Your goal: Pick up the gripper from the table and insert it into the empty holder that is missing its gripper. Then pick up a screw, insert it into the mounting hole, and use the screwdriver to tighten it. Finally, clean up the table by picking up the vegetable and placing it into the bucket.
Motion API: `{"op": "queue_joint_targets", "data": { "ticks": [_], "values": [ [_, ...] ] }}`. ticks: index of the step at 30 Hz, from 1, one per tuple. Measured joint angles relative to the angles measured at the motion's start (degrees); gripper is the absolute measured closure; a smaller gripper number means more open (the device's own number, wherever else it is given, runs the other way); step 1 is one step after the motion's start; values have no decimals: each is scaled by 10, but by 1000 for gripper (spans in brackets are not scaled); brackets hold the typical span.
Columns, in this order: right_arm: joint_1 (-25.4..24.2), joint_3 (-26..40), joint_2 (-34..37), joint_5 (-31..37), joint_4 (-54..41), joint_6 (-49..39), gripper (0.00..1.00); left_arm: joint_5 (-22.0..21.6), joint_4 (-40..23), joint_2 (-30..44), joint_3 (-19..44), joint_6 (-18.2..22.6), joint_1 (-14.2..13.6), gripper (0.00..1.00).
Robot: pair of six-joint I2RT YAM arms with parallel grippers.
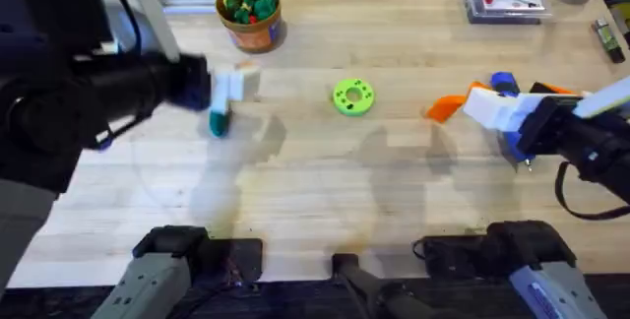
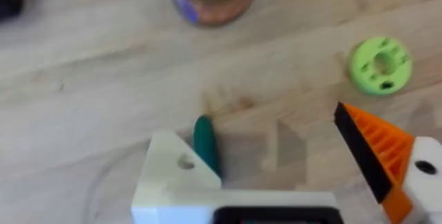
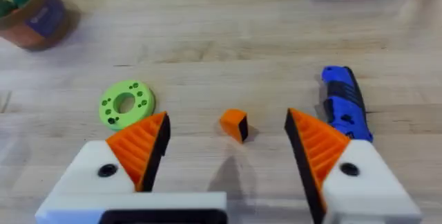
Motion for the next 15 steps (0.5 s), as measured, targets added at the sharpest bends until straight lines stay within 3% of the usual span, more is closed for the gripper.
{"op": "queue_joint_targets", "data": {
  "ticks": [6, 10, 15],
  "values": [
    [0, 0, 0, 0, 0, 0, 7, 164, 214, -3, 1, -31, 0, 15],
    [0, 0, 0, 0, 0, 0, 7, 206, 191, -7, 5, -42, 0, 15],
    [0, 0, 0, 0, 0, 0, 7, 225, 148, -7, 5, -48, 0, 15]
  ]
}}
